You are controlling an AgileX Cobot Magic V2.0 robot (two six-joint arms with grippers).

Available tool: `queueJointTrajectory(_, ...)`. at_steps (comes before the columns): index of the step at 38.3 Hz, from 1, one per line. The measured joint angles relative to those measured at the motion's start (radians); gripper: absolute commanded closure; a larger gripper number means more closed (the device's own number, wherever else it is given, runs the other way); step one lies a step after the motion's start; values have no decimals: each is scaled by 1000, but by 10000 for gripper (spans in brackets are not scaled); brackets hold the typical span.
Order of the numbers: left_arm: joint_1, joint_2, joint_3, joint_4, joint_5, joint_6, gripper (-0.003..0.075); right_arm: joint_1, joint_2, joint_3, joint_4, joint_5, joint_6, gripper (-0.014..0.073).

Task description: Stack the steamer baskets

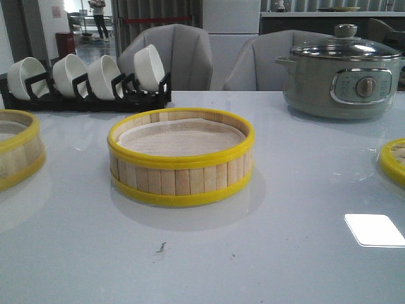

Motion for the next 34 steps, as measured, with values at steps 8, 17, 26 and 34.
queueJointTrajectory(8,0,0,0,0,1,0,635,0,0,-1,6,-36,0,533)
queueJointTrajectory(17,0,0,0,-10,11,0,629,0,0,-1,10,-10,0,176)
queueJointTrajectory(26,0,5,0,-61,33,57,384,0,0,-1,10,-6,0,97)
queueJointTrajectory(34,0,63,0,-132,38,80,253,0,0,-1,12,-5,0,97)
